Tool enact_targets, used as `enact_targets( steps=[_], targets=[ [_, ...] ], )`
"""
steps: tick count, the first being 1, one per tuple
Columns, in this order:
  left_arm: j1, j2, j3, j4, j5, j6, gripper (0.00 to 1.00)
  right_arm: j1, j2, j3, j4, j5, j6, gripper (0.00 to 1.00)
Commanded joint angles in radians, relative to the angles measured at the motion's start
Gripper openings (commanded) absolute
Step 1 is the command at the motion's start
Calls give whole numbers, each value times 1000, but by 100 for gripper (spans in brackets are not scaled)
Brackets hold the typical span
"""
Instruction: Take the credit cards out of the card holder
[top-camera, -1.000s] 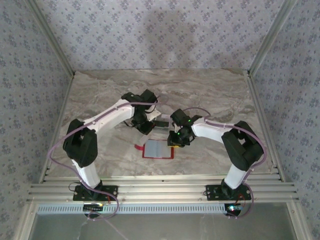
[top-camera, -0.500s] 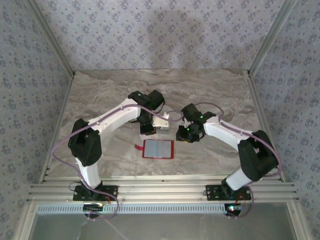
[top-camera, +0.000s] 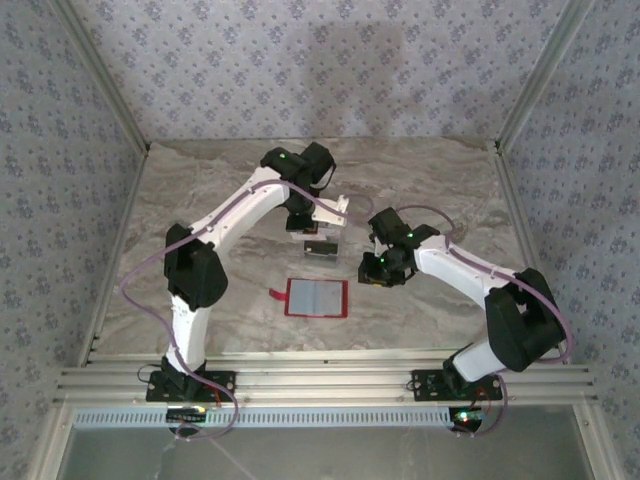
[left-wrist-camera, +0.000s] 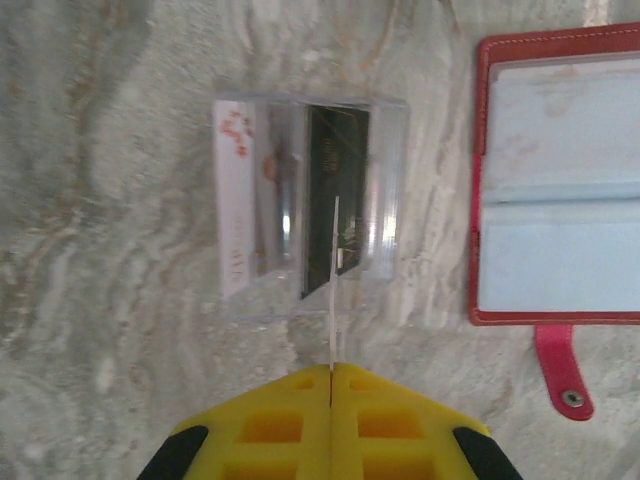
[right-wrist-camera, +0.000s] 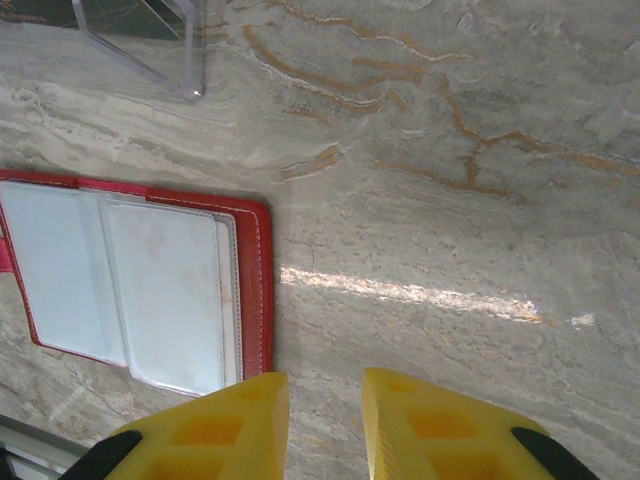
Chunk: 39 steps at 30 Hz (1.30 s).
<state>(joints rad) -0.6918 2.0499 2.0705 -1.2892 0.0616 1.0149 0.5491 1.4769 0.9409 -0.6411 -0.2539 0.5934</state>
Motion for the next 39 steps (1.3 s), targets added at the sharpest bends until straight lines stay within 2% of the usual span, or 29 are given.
enact_targets(
  steps=[1, 10, 39],
  targets=[
    [2, 30, 82, -64, 12, 72, 0, -6, -23, -17, -34, 15, -10, 27],
    [0, 131, 208, -74, 24, 97, 0, -16, -23, -22, -31, 12, -8, 27],
    [-23, 327, 299, -82, 21, 120, 0, -52, -24, -82, 18, -14, -11, 27]
  ],
)
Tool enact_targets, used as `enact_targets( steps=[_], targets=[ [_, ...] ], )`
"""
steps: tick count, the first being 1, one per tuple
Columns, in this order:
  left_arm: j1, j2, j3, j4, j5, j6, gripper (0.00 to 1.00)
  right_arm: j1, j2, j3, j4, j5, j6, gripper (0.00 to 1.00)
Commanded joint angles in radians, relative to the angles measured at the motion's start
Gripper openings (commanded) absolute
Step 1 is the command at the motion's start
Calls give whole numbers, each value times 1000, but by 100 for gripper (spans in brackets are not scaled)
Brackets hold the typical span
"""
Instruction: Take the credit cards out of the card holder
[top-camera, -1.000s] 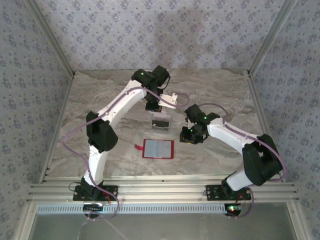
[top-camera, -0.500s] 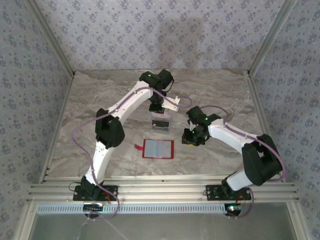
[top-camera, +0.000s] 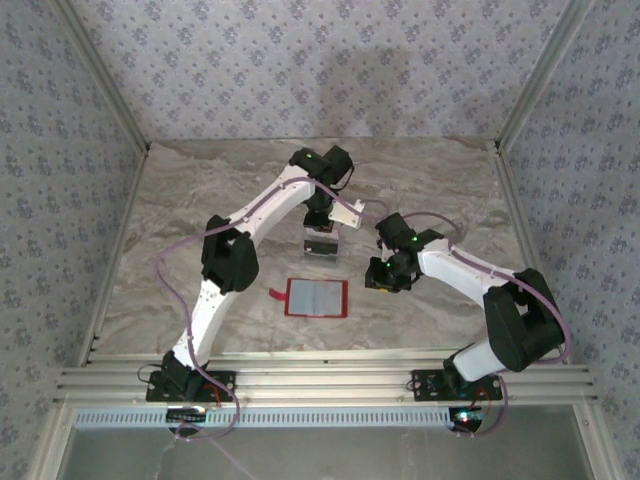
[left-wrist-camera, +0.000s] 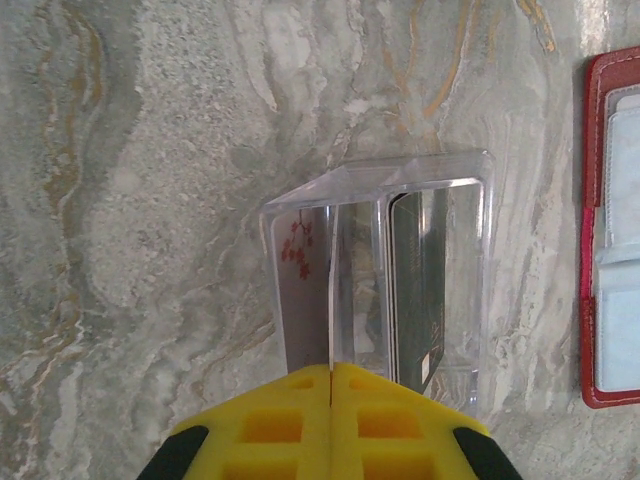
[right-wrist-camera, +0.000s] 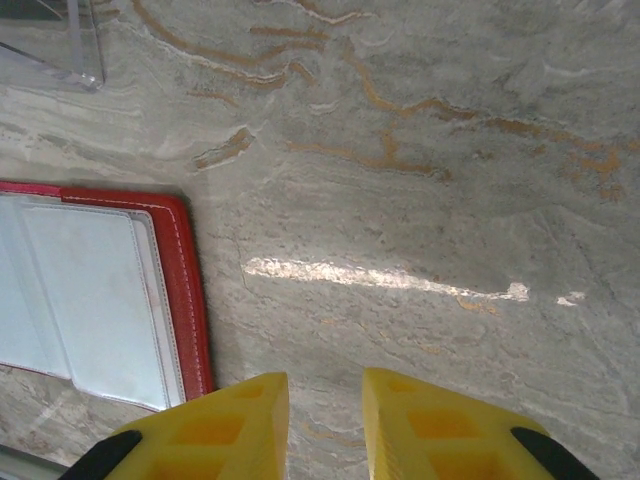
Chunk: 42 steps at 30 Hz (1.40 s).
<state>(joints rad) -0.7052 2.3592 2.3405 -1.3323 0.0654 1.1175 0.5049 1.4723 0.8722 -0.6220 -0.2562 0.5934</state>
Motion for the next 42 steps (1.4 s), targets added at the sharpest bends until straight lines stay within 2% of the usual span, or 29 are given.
enact_targets(
  steps=[1, 9, 15, 21, 25, 31, 35, 42],
  targets=[
    [-11, 22, 28, -31, 6, 13, 0, -11, -21, -14, -1, -11, -13, 27],
    [-12, 19, 25, 72, -88, -9, 27, -12, -23, -13, -1, -12, -13, 27],
    [-11, -17, 26, 129, -103, -41, 29, -13, -28, -16, 12, -7, -8, 27],
    [-10, -72, 8, 173, -87, -142, 28, -9, -24, -13, 16, -10, -3, 27],
    [-10, -141, -68, 228, -64, -274, 26, -3, -13, -3, 47, -15, -1, 27],
    [-10, -341, -363, 417, -24, -512, 25, 20, 24, 24, 62, -24, 2, 27],
    [-8, -470, -562, 548, -46, -710, 25, 44, 59, 44, 81, -39, 9, 27],
    [17, -647, -812, 685, -1, -1045, 26, 90, 132, 82, 111, -60, 23, 21]
  ],
)
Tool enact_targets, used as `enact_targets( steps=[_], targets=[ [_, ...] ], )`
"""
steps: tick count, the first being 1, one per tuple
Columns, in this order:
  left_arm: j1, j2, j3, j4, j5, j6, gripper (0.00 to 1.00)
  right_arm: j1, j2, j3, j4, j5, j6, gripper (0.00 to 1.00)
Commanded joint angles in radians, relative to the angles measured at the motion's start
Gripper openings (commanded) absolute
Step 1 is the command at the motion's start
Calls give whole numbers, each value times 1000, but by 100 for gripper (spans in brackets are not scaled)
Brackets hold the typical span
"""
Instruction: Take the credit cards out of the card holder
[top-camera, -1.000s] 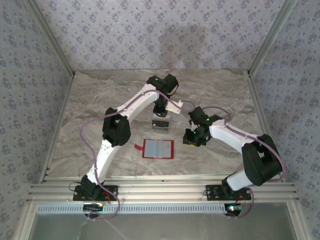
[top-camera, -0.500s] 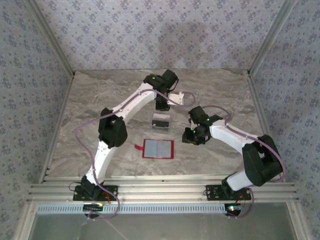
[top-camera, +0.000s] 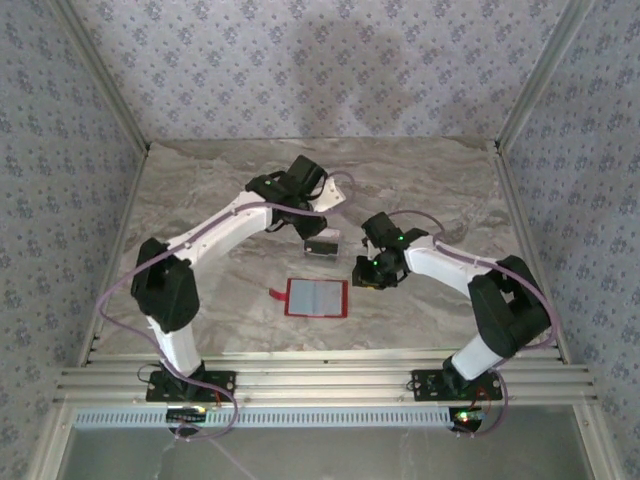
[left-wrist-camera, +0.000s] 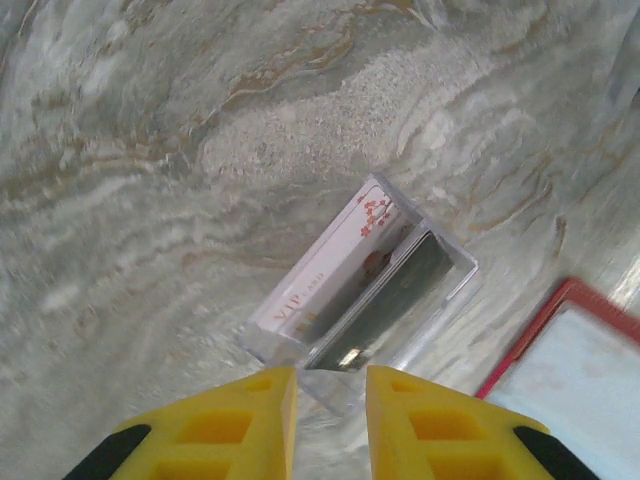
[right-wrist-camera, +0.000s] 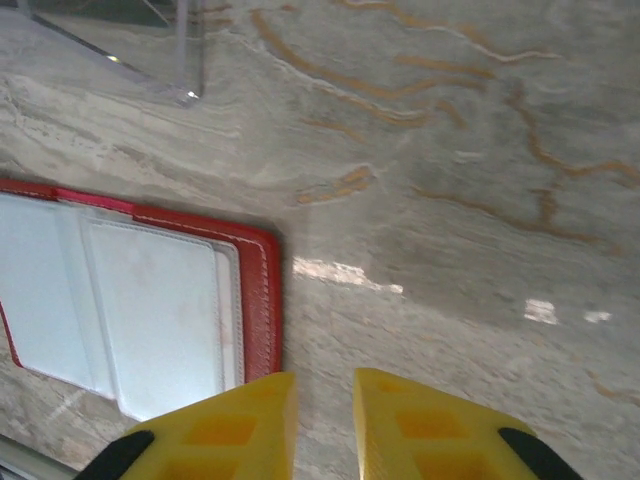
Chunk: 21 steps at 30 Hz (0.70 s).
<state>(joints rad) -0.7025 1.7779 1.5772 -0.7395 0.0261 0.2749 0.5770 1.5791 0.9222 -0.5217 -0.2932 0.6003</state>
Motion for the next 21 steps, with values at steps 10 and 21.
enact_targets(
  steps=[10, 21],
  targets=[
    [68, -214, -232, 138, 122, -554, 27, 63, 98, 64, 38, -29, 21, 9],
    [69, -382, -409, 266, 91, -839, 26, 79, 136, 74, 51, -30, 21, 7]
  ],
)
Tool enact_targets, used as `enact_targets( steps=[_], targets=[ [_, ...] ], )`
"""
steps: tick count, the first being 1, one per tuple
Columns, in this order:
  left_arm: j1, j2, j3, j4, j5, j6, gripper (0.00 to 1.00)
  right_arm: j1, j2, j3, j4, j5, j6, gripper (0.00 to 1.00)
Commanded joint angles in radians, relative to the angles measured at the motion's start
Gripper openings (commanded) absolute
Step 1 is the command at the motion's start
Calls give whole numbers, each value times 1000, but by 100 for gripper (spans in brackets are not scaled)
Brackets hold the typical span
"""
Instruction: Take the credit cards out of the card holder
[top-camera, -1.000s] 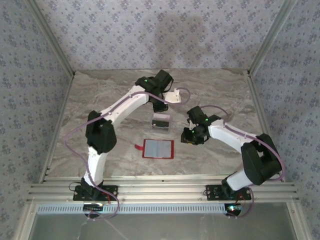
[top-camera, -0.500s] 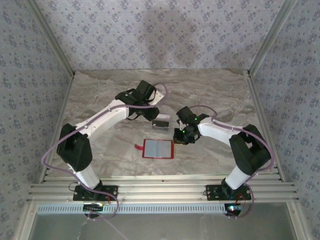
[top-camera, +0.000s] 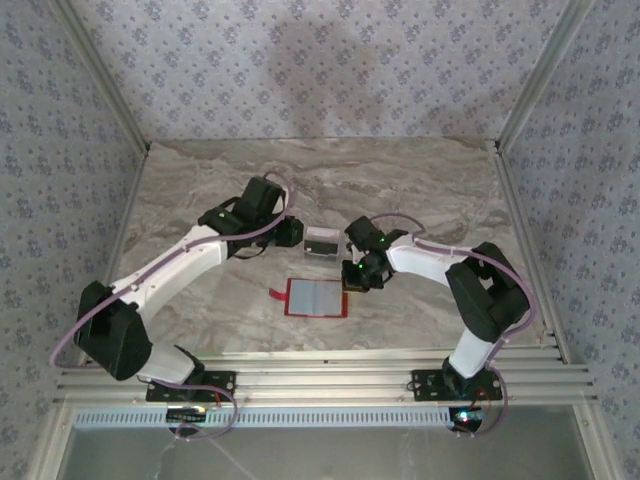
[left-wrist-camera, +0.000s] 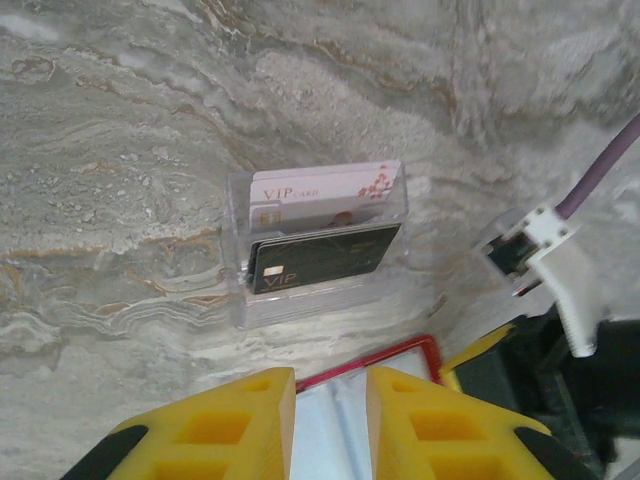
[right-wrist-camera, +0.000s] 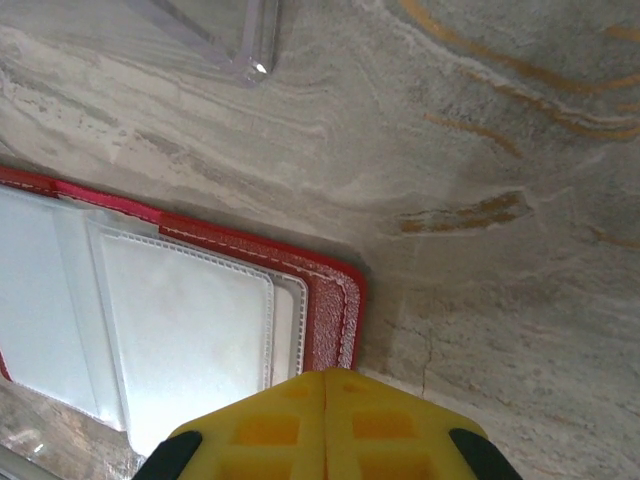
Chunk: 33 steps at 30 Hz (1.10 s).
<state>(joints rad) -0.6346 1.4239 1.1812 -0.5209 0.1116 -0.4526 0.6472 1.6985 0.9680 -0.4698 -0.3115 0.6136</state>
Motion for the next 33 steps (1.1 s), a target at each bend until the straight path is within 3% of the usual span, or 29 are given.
enact_targets(
  steps=[1, 19, 24, 33],
  targets=[
    [2, -27, -15, 44, 19, -124, 26, 10, 20, 29, 2, -12, 8, 7],
    [-11, 26, -80, 4, 143, -276, 23, 18, 50, -2, 25, -9, 36, 7],
    [-56, 67, -162, 126, 250, -383, 23, 17, 51, -6, 25, -7, 35, 7],
    [-164, 222, -178, 237, 327, -481, 24, 16, 51, -5, 27, -9, 35, 7]
  ],
)
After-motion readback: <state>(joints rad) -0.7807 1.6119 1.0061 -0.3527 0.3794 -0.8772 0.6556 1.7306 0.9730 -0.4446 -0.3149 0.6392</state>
